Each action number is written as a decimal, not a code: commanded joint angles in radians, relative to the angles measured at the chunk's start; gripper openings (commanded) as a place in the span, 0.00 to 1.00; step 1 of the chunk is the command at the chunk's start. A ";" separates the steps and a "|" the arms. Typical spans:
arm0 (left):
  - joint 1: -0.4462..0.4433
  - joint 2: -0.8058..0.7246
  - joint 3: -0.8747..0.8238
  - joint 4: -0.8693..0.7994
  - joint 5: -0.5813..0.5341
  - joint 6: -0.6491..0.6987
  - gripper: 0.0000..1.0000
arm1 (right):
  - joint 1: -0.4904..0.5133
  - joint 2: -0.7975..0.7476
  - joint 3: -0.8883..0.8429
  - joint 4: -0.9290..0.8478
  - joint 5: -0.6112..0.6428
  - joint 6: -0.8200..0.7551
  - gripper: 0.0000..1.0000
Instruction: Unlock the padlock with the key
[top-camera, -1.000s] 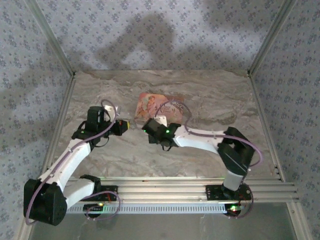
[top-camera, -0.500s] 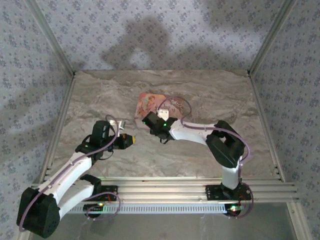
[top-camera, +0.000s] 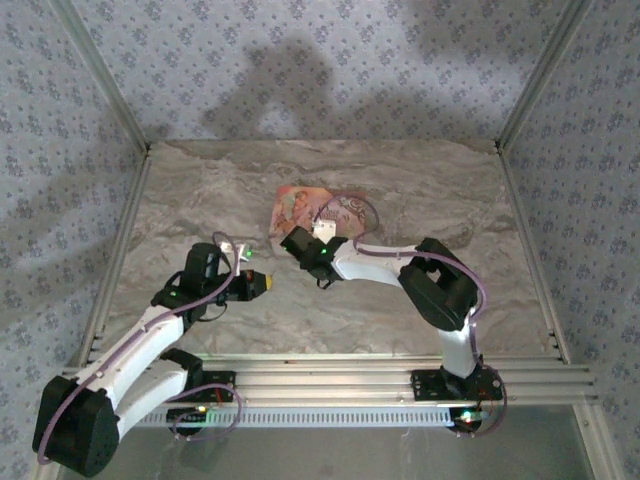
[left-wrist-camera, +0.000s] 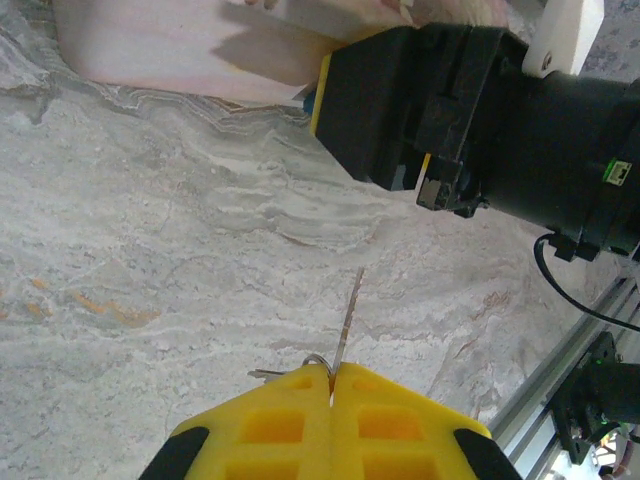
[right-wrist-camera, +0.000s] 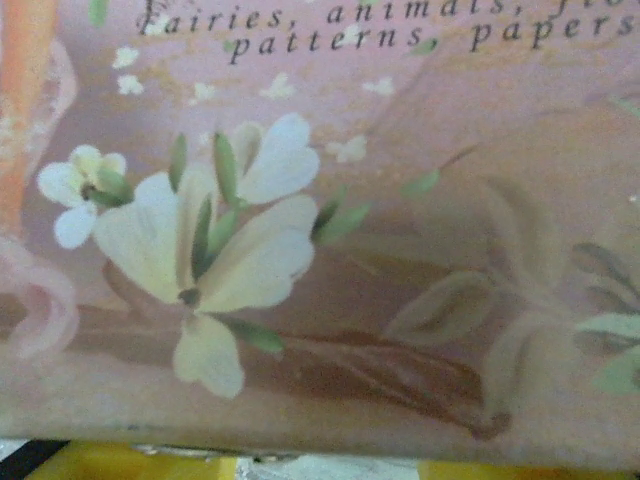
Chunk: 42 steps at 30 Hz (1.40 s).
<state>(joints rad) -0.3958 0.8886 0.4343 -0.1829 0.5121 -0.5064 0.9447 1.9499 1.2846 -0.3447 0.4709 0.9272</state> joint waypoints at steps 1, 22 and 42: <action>-0.008 -0.011 0.008 -0.019 0.008 0.034 0.00 | 0.000 0.027 0.030 0.014 0.067 0.032 0.44; -0.017 0.023 0.026 -0.044 0.026 0.081 0.00 | 0.009 0.071 0.017 0.064 0.154 0.055 0.49; -0.020 -0.007 0.003 -0.051 0.019 0.094 0.00 | 0.004 0.107 0.090 0.075 0.094 -0.078 0.22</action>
<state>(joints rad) -0.4084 0.8944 0.4347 -0.2146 0.5121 -0.4366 0.9531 2.0682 1.3624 -0.2741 0.5739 0.8867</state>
